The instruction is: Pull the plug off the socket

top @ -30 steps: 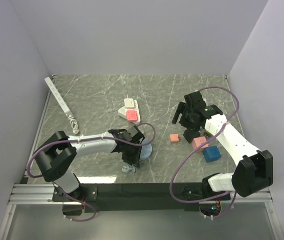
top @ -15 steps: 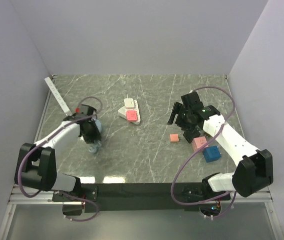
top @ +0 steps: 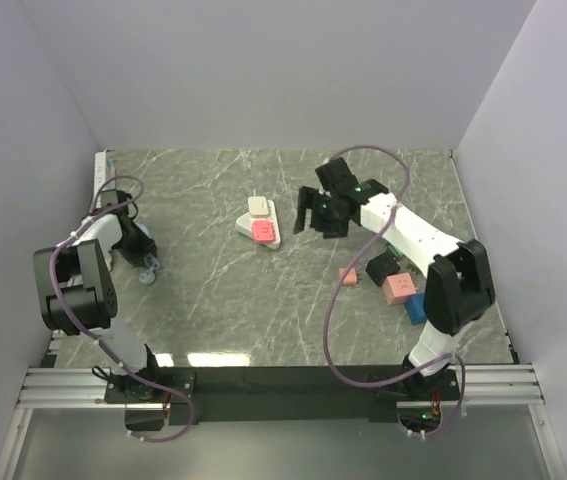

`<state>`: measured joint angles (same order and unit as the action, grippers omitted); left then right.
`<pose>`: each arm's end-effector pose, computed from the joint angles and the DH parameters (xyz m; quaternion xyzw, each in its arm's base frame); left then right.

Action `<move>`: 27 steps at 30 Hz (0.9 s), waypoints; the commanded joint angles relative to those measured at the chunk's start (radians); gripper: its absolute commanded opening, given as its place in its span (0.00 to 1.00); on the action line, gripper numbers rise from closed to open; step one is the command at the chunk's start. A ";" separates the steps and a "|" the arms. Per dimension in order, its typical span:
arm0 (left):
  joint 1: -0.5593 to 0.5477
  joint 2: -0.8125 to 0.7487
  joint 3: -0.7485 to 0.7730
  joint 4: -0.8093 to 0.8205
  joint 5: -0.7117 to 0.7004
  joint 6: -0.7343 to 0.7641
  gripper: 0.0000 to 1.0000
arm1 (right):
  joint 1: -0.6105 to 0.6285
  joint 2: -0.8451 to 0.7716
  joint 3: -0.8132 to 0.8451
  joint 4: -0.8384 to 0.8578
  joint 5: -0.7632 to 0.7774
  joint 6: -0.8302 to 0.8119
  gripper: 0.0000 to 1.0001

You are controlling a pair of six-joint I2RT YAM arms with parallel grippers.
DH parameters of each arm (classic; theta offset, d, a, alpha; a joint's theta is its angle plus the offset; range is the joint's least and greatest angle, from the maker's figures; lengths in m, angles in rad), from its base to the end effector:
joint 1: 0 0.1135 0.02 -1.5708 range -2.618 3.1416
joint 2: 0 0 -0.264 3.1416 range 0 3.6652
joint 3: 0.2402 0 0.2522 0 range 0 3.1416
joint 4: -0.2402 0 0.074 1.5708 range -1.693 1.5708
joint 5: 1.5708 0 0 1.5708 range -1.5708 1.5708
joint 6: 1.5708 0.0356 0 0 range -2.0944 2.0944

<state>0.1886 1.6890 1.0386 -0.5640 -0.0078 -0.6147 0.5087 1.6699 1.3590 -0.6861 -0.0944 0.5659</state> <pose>0.3149 0.0604 0.1724 -0.3854 0.9056 -0.0337 0.1741 0.3102 0.1769 0.2665 0.0141 0.9580 0.1835 0.2197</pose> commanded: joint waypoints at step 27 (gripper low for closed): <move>-0.274 -0.022 0.138 0.170 0.223 -0.031 0.83 | 0.017 0.757 0.828 0.184 -0.122 0.045 0.89</move>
<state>-0.0669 1.5871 1.0992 -0.4732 0.2405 -0.5983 0.5434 2.4119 2.1338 -0.5938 -0.1947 0.5594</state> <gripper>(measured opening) 0.836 0.893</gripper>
